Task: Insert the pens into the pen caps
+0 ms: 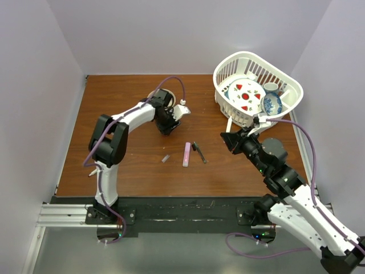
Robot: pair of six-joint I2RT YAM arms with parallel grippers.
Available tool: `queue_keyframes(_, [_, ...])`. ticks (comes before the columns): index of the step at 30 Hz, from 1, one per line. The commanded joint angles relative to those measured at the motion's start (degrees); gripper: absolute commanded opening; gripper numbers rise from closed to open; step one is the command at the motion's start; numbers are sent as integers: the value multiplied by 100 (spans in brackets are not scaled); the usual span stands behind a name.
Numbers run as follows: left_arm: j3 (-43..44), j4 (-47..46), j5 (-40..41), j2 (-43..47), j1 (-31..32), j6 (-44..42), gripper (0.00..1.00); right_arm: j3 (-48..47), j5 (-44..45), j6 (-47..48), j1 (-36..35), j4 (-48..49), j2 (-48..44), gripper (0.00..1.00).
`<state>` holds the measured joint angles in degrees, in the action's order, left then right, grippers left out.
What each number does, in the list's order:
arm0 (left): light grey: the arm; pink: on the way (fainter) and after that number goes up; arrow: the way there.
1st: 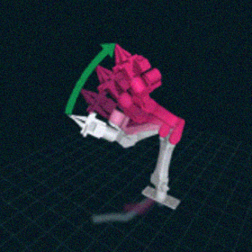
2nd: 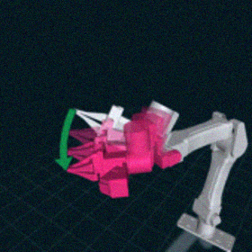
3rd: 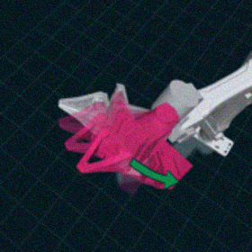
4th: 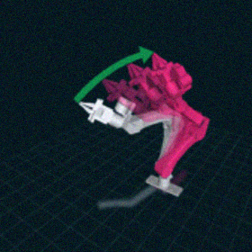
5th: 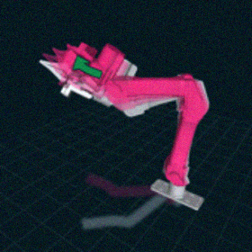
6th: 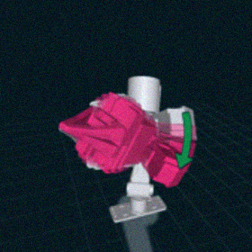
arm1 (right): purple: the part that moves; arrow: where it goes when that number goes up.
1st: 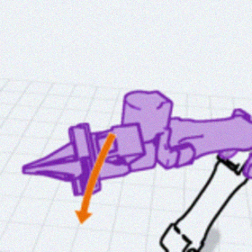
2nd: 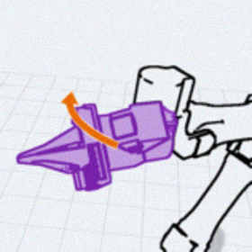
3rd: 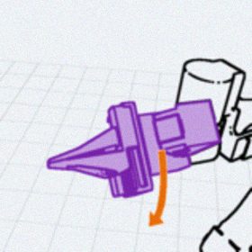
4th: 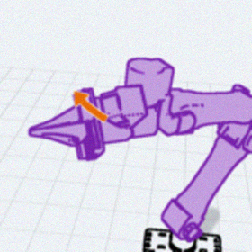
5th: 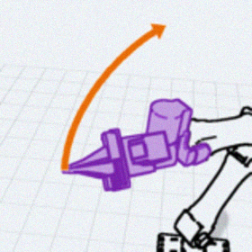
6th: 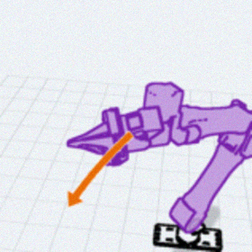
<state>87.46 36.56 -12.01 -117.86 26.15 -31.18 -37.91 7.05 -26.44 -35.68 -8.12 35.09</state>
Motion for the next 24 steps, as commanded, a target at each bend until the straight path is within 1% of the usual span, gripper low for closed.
queue_keyframes(1, [193, 106, 85, -88, 57, -160, 47, -225, 192, 112, -9, 21, 77, 0])
queue_keyframes(6, [8, 27, 427, -105, 109, -160, 43, -226, 183, 86, -9, 47, 94, 0])
queue_keyframes(12, [-89, 18, 410, -219, 118, -117, 41, -243, 183, 95, -9, -5, 33, 0])
queue_keyframes(15, [-98, 45, 506, -333, 118, -81, 38, -243, 227, 95, -9, -40, -55, 0])
queue_keyframes(16, [-106, 36, 568, -369, 118, -73, 34, -243, 235, 95, -9, -58, -72, 0])
queue_keyframes(18, [-115, -8, 621, -439, 118, -55, 31, -243, 227, 95, -9, -67, -107, 0])
queue_keyframes(19, [-98, -8, 630, -465, 118, -11, 27, -243, 227, 95, -18, -76, -116, 0])
queue_keyframes(24, [-194, 62, 665, -457, 153, 208, 14, -234, 227, 86, -9, -111, -160, 0])
